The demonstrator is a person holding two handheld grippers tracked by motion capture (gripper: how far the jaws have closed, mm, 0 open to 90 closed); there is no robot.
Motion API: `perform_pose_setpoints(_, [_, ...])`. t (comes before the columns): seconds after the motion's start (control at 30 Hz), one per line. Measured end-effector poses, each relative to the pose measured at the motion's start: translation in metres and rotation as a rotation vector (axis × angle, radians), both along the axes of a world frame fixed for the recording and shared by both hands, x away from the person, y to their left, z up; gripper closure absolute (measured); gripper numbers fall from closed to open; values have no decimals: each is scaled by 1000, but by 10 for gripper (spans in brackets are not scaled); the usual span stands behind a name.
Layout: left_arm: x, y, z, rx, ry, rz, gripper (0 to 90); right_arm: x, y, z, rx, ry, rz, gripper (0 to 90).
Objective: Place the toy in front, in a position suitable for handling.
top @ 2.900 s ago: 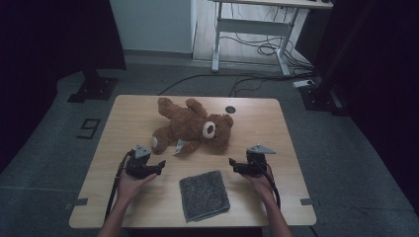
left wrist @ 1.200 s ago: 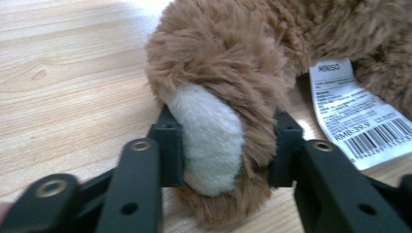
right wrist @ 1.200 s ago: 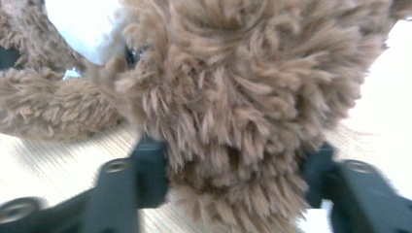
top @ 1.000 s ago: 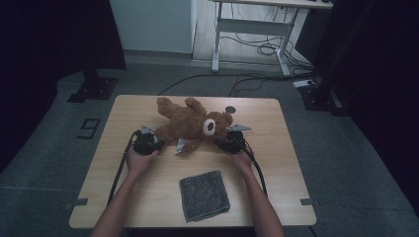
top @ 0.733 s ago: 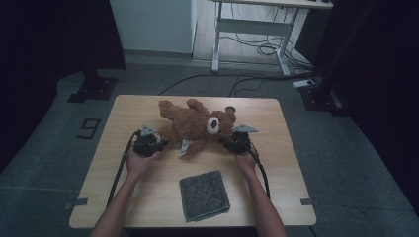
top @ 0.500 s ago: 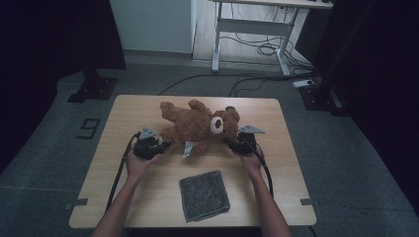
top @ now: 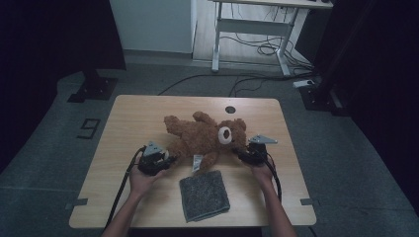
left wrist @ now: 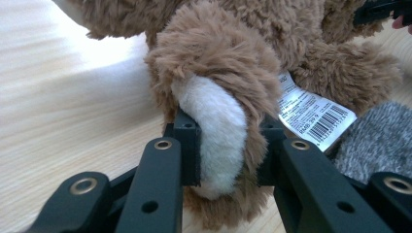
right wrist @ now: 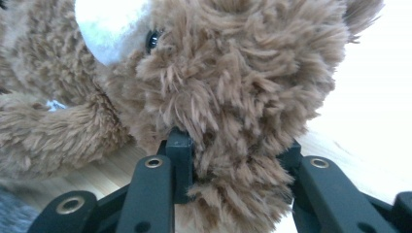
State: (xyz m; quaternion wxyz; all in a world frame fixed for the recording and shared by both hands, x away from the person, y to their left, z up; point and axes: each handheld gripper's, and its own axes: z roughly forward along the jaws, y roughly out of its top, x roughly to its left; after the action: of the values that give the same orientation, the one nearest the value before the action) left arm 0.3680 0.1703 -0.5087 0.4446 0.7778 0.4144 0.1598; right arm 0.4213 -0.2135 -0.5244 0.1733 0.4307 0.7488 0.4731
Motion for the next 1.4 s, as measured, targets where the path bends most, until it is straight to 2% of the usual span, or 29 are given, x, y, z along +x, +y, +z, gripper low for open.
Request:
perform_pose_setpoints(0.13, [6,-2,-6,-3,24,5,701,3,-4,-10,15,24,-15,628])
perform_pose_setpoints(0.23, [4,-3,-8,8,35,-10,684,3,-6,-17,33,34,-16,619])
perform_pose_setpoints(0.37, [0,1,-7,18,64,-17,552,-1,-7,-21,31,20,-9,611])
perform_pose_setpoints(0.43, [-4,5,-3,21,49,-2,469,-3,-7,-21,28,19,-4,606])
perform_pose_setpoints(0.53, [-14,12,9,28,14,13,393,-5,-8,-21,28,18,-1,602])
perform_pose_setpoints(0.57, [-14,12,9,28,14,13,378,-5,-8,-21,29,18,-2,602])
perform_pose_setpoints(0.6, [-21,16,16,7,0,13,366,-6,-7,-22,28,17,-3,600])
perform_pose_setpoints(0.7, [-32,16,22,10,-8,-14,353,-7,-7,-22,32,15,-8,599])
perform_pose_setpoints(0.9, [-42,4,18,21,9,-60,328,-7,-7,-23,42,21,-9,595])
perform_pose_setpoints(1.03, [-52,-20,8,36,35,-130,317,-8,-8,-24,49,24,-11,589])
perform_pose_setpoints(1.4, [-68,-61,-8,67,73,-242,288,-11,-7,-26,51,21,-13,583])
